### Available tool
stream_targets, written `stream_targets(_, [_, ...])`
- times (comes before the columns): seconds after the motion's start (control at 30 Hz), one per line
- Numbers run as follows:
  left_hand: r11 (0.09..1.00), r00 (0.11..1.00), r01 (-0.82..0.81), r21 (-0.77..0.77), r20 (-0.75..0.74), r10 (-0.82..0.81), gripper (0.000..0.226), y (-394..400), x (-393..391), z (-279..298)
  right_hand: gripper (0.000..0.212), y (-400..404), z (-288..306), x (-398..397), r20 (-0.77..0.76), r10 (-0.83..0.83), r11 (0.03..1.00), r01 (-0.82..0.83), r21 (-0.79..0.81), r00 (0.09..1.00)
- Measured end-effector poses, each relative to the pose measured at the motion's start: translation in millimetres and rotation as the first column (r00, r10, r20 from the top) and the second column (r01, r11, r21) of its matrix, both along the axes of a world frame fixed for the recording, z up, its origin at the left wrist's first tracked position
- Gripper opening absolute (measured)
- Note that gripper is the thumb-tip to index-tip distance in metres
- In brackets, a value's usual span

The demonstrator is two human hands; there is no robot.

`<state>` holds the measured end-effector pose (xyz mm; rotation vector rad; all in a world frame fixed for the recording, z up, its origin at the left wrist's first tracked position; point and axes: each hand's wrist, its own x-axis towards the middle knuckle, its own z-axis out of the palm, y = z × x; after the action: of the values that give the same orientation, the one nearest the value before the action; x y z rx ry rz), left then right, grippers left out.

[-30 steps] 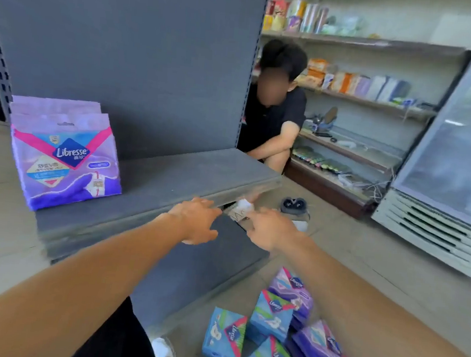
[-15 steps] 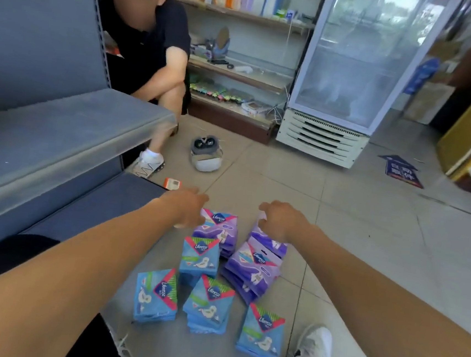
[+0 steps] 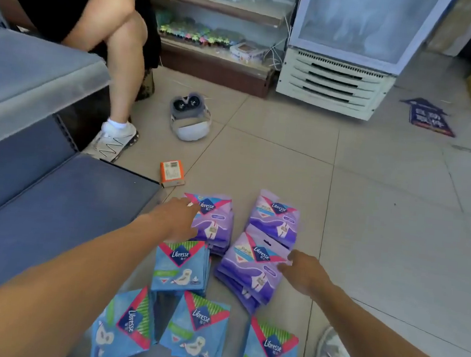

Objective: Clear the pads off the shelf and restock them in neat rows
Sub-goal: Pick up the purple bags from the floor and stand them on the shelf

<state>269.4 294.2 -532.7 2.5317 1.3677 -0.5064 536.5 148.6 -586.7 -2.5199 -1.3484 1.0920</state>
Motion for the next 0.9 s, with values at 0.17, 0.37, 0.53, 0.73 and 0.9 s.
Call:
stream_targets(0.17, [0.999, 0.998, -0.050, -0.019, -0.033, 0.050, 0.067, 36.9, 1.2, -46.3, 0.060, 18.2, -80.9, -3.7, -0.133, -0.137, 0.987, 0.124, -0.104, 0.982])
stream_targets(0.37, [0.996, 0.997, -0.075, -0.041, -0.037, 0.073, 0.064, 59.5, 2.7, -86.4, 0.066, 32.4, -140.4, -18.8, -0.263, -0.516, 0.856, 0.498, -0.137, 0.815])
stream_targets(0.53, [0.994, 0.996, -0.082, -0.066, -0.052, 0.079, 0.063, 68.3, 4.3, -101.0, 0.070, 39.9, -156.3, -18.4, -0.337, -0.626, 0.774, 0.612, -0.163, 0.703])
stream_targets(0.73, [0.988, 0.991, -0.132, -0.076, 0.015, 0.134, 0.063, 82.1, 4.9, -117.5, 0.037, 15.9, -128.5, -5.1, -0.666, -0.538, 0.721, 0.691, -0.047, 0.516])
stream_targets(0.9, [0.951, 0.946, -0.289, -0.110, 0.118, 0.301, 0.065, 92.9, 7.3, -139.0, 0.065, 1.9, -120.4, 10.2, -0.792, -0.379, 0.780, 0.625, 0.006, 0.480])
